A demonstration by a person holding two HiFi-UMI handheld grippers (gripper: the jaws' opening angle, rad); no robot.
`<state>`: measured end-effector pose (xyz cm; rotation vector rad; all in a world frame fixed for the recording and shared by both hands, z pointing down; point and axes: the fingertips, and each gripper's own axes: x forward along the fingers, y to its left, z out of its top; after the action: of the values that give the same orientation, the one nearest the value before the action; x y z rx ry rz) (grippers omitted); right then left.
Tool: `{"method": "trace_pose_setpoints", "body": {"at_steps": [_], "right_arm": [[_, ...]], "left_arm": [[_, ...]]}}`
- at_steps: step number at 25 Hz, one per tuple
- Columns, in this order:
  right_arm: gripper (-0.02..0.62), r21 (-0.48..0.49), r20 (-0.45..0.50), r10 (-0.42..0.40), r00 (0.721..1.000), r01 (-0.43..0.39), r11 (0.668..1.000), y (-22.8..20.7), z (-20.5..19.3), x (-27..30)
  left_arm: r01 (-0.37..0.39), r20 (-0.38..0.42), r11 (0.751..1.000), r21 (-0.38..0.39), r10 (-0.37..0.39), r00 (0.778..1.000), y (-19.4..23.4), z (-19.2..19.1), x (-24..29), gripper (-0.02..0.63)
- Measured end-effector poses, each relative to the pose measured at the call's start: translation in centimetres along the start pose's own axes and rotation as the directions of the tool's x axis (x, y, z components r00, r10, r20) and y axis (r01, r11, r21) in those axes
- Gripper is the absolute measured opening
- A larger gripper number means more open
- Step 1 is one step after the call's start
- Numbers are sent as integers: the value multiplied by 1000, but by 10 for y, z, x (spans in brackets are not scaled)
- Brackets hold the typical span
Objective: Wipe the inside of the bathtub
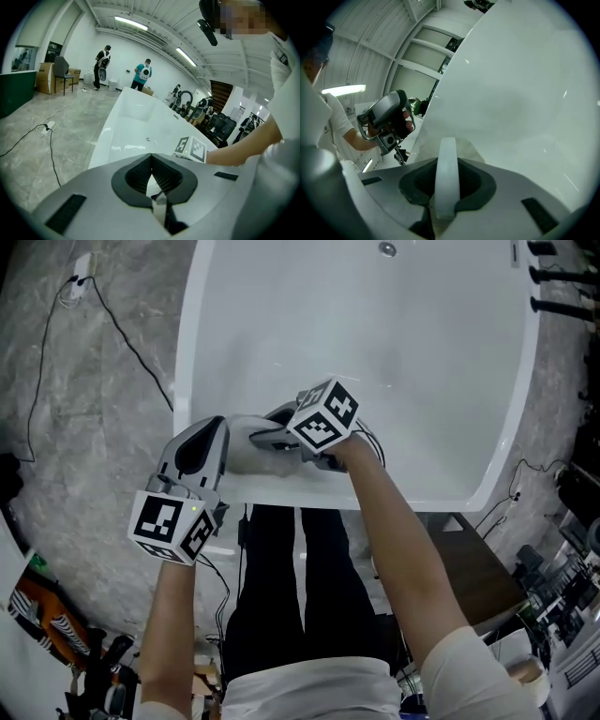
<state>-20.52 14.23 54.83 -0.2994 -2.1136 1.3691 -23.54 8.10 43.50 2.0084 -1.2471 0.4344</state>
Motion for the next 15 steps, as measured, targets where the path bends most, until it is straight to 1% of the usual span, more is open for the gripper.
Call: {"method": "trace_pose_setpoints", "body": {"at_steps": [9, 12, 15], "right_arm": [[92, 48, 28, -51, 998, 49, 998, -39, 0, 1], [91, 69, 40, -83, 996, 80, 994, -54, -3, 0], [91, 90, 58, -89, 994, 84, 992, -60, -5, -2]], "left_arm": [[50, -30, 999, 6, -50, 998, -10, -2, 29, 9], [51, -49, 999, 15, -50, 998, -10, -7, 38, 9], [53, -73, 998, 24, -51, 996, -8, -11, 46, 9]]}}
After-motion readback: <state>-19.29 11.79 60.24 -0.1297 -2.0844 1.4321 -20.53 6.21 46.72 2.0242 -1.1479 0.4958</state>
